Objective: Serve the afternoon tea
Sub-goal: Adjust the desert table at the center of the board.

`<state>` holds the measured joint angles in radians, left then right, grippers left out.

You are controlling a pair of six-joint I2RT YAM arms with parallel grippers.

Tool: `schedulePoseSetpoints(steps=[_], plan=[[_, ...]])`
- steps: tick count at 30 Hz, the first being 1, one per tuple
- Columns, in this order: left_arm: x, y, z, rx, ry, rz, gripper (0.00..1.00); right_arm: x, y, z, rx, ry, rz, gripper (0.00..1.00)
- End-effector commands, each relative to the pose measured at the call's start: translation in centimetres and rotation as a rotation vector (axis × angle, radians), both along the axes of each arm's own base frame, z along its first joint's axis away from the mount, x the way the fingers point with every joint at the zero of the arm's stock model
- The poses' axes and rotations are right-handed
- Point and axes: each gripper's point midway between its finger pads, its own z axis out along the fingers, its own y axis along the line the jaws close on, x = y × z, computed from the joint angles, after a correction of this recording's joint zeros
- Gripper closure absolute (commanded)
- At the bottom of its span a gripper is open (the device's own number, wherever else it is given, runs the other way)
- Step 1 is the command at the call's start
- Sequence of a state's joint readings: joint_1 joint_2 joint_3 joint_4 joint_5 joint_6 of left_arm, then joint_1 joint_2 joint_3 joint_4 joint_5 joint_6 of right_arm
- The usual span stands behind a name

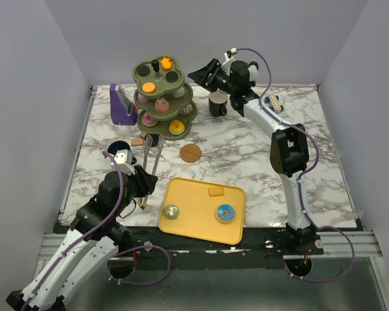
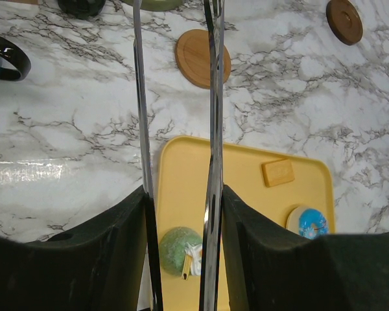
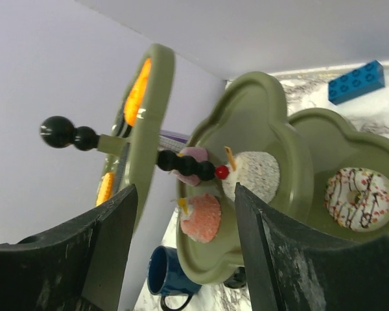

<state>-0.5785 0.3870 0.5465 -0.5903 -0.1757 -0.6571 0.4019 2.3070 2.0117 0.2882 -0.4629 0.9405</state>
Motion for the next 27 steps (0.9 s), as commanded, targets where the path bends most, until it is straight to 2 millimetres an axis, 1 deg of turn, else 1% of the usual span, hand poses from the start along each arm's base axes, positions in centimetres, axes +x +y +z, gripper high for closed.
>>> schedulePoseSetpoints(steps=[1, 6, 8, 14, 17, 27], plan=[[0.1, -0.1, 0.3, -0.020, -0.014, 0.003, 0.48, 0.5, -0.9, -2.9, -0.069, 0.070, -0.042, 0.32], [0.1, -0.2, 0.2, -0.020, -0.010, 0.001, 0.48, 1.0, -0.9, -6.0, -0.107, 0.118, -0.052, 0.34], [0.1, -0.3, 0.2, -0.024, -0.009, 0.000, 0.48, 1.2, -0.8, -7.0, -0.112, 0.129, -0.049, 0.35], [0.0, -0.2, 0.2, -0.025, -0.008, 0.005, 0.48, 1.7, 0.0, -9.0, -0.100, 0.156, -0.020, 0.39], [0.0, -0.1, 0.1, -0.022, -0.006, 0.009, 0.48, 1.9, 0.0, -9.6, -0.098, 0.164, -0.023, 0.41], [0.1, -0.1, 0.0, -0.021, -0.005, 0.009, 0.48, 1.9, 0.4, -10.4, -0.081, 0.179, -0.010, 0.48]])
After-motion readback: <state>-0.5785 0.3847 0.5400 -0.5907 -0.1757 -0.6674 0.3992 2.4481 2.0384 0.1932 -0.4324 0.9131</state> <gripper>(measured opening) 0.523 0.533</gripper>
